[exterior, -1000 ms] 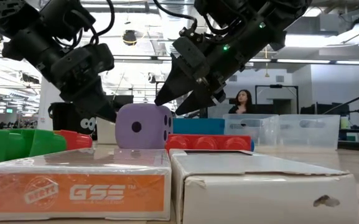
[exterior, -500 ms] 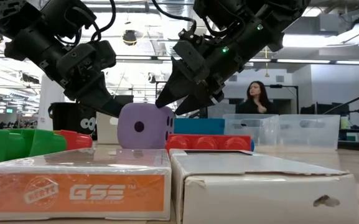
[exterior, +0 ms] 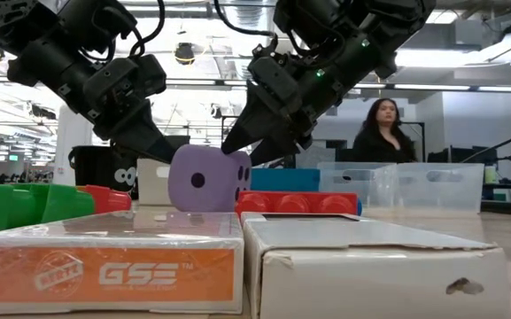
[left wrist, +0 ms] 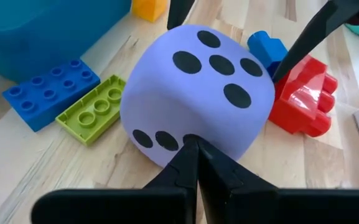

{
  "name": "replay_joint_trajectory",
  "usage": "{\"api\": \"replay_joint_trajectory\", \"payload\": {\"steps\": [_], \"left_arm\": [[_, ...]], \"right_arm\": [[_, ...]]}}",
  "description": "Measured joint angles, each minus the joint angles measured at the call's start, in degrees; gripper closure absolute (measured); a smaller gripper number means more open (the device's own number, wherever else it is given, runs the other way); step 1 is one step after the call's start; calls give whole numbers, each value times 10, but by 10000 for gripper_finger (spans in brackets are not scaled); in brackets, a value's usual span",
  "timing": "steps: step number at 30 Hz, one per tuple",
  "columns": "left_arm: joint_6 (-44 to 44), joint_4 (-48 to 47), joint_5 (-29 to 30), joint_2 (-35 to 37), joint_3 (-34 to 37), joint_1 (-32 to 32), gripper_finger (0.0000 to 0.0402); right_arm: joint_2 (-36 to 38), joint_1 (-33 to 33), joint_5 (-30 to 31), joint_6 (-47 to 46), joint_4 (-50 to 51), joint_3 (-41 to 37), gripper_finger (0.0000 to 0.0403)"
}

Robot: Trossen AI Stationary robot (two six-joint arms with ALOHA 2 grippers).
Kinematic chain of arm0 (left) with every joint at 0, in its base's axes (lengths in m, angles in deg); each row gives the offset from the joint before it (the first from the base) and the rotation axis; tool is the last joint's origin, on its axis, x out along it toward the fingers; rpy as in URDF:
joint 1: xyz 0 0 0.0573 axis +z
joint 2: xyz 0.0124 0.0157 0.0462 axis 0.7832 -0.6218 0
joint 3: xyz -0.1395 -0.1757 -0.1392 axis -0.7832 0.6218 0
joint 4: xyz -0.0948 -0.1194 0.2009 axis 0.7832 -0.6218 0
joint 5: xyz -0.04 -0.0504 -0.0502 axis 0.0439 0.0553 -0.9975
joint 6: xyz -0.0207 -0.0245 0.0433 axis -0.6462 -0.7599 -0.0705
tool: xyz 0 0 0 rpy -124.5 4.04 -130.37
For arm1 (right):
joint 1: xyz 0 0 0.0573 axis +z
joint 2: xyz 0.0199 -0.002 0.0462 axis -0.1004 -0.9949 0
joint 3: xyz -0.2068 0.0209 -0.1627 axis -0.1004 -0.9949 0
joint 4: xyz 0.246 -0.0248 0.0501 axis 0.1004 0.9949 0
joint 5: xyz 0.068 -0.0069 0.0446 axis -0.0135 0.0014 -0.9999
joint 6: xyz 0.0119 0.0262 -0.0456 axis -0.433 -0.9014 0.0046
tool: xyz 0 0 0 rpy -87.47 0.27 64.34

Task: Pick & Place Toys
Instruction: Put the violet dice into the blue bin

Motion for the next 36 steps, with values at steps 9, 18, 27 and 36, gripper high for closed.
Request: {"api": "replay_joint_trajectory", "payload": {"steps": [9,18,27,36], "left_arm": [[0,20,-1,0,0,0,401],[0,26,0,0,0,0,402],[0,10,0,0,2,-1,401],[0,7,-1,0,1,-1,401]], "right_arm": [[0,0,-4,0,-4,0,3],[-19,-12,-19,1,-29,0,3],[-71,-23,-62,19,-63,23,7],[-53,-22,-69,19,-28,34,68]]}}
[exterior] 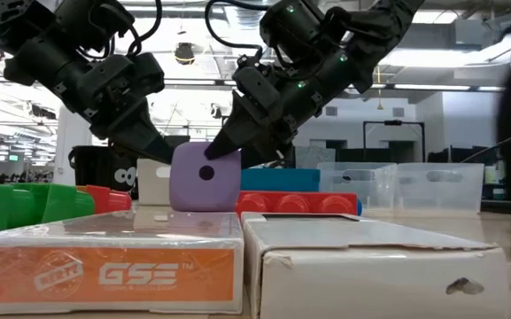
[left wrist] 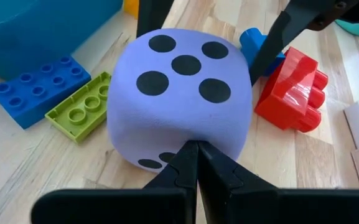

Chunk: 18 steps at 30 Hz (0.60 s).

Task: Pick & Place Toys
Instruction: Put the violet dice into the blue bin

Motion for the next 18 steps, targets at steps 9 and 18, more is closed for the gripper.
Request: {"api": "replay_joint_trajectory", "payload": {"steps": [9,18], "left_arm": [[0,-74,0,73,-3,0,387],[0,-172,0,265,-3,0,378]], "right_arm": [[-1,1,1,-41,-2,2,98],[8,4,-3,-41,1,0,100]]}}
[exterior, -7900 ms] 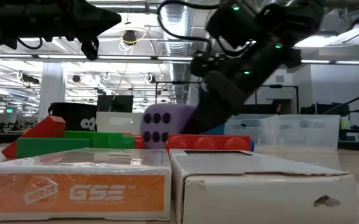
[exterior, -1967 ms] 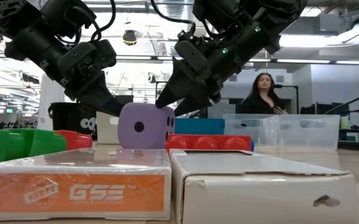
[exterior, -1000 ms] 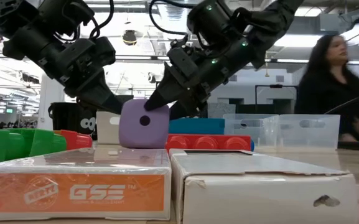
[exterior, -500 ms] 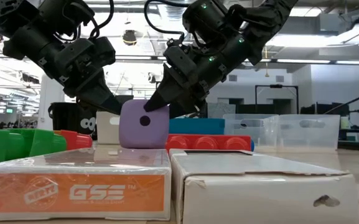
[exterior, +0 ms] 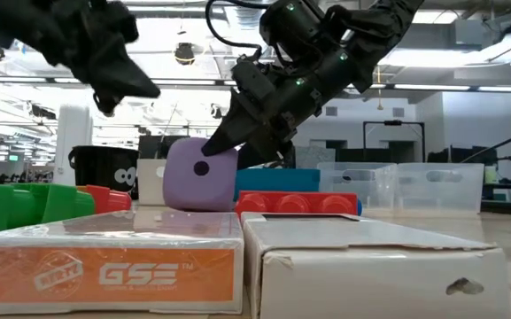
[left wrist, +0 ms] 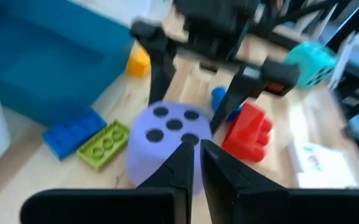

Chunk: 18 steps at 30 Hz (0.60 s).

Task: Pick & Place Toys
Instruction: Put the violet dice into the blue bin

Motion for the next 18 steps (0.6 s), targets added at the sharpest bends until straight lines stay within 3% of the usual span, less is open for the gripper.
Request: {"api": "replay_joint_trajectory", "payload": {"steps": [7,18], "left_arm": [[16,-33,16,61,2,0,380],[14,-14,22,-44,2,0,391]], "right_arm": [[73,7,-3,40,26,-1,101],[217,-17,222,103,193,-1,101]]}}
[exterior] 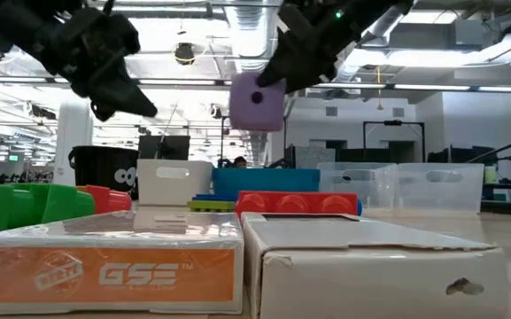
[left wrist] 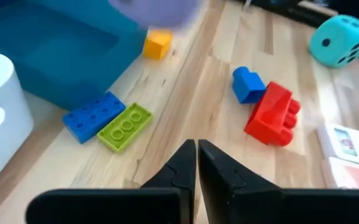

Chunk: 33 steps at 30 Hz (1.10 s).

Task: Pick & Place Toys
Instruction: Put the violet dice into the blue bin

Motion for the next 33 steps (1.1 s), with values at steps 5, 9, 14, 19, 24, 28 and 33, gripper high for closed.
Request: {"api": "replay_joint_trajectory", "payload": {"steps": [5,9,14,19,24,28,33], "left_arm": [[-1,49,1,-48,0,0,389],[-1,80,2,-65,0,0,392],[-1,90,2,-66,0,0,389],[0,89,2,-67,0,0,389],[0,89,2,-67,0,1,389],[1,89,14,-67,0,2,389],[1,88,20,-67,0,2,389]], "right_arm": [[28,-62,3,51,-4,0,101],[25,-134,-31,53,-2,0,101],[-10,-219,-126,49,-29,0,100],[-56,-270,-176,49,-68,1,98],[-91,-283,-178,42,-88,1,98],[-98,-280,-178,47,-101,1,89],[-96,-278,-178,47,-101,1,45]]}}
